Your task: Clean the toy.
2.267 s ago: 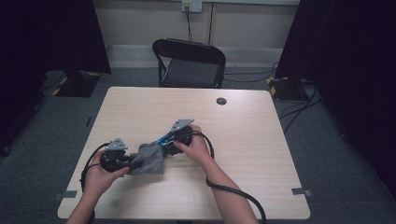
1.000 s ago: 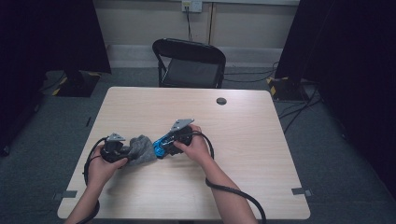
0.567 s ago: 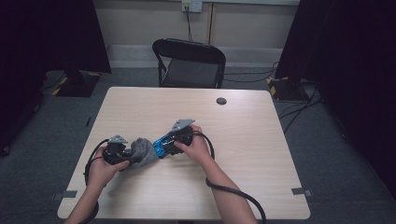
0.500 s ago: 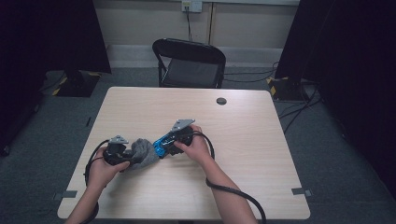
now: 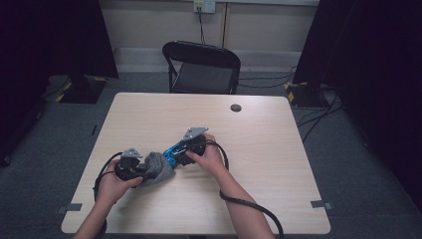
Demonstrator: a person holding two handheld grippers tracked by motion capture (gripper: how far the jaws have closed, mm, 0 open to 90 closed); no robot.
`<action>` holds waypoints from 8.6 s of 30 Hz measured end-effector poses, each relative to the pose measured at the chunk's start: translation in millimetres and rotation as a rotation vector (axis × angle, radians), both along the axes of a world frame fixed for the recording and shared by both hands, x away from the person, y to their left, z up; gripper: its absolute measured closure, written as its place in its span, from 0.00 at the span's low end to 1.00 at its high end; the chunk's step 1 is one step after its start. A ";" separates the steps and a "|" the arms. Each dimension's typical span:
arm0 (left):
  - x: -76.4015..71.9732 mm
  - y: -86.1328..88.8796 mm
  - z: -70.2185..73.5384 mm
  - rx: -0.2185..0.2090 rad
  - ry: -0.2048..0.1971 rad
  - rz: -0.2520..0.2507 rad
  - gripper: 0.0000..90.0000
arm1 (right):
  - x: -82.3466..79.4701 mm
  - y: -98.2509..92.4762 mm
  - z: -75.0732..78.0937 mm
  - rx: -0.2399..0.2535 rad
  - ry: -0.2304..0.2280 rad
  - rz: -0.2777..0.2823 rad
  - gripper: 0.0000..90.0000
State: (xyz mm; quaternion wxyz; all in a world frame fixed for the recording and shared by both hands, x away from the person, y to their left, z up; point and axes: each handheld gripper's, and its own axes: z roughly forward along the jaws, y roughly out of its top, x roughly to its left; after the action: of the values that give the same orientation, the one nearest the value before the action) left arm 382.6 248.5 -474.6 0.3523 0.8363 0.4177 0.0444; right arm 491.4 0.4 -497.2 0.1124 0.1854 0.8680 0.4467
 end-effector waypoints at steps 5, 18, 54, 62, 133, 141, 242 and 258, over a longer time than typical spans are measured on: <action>-2.1 -7.0 0.4 -0.009 0.007 -0.033 0.77 | -0.1 -0.1 -0.1 0.000 -0.001 0.000 0.11; -5.4 -26.6 1.0 -0.008 -0.002 -0.122 0.77 | 0.0 0.2 0.0 0.000 -0.001 0.001 0.11; -7.8 -2.7 30.2 -0.101 -0.101 -0.133 0.77 | -1.6 1.1 -0.5 0.008 0.000 -0.002 0.11; -2.7 20.9 34.1 -0.134 -0.130 -0.046 0.77 | -1.4 1.0 -0.4 0.005 -0.001 0.000 0.11; -5.3 -15.9 0.8 -0.011 0.001 -0.058 0.77 | -1.3 -0.9 -2.0 0.018 -0.010 0.001 0.11; -9.8 -35.7 1.1 -0.020 0.010 -0.144 0.77 | -1.5 -0.8 -2.0 0.018 -0.011 0.001 0.11; 159.2 -68.1 -17.3 0.045 -0.178 0.089 0.75 | 2.0 -7.5 -5.6 0.057 -0.012 0.022 0.11; 144.2 -56.0 -13.6 0.027 -0.149 -0.020 0.77 | 3.2 -6.9 -5.4 0.064 0.002 0.018 0.11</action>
State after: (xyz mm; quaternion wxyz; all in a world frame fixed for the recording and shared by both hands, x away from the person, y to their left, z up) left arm 526.9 192.4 -488.2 0.3715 0.8396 0.3811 0.1087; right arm 494.5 -6.5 -502.7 0.1013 0.1816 0.8550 0.4751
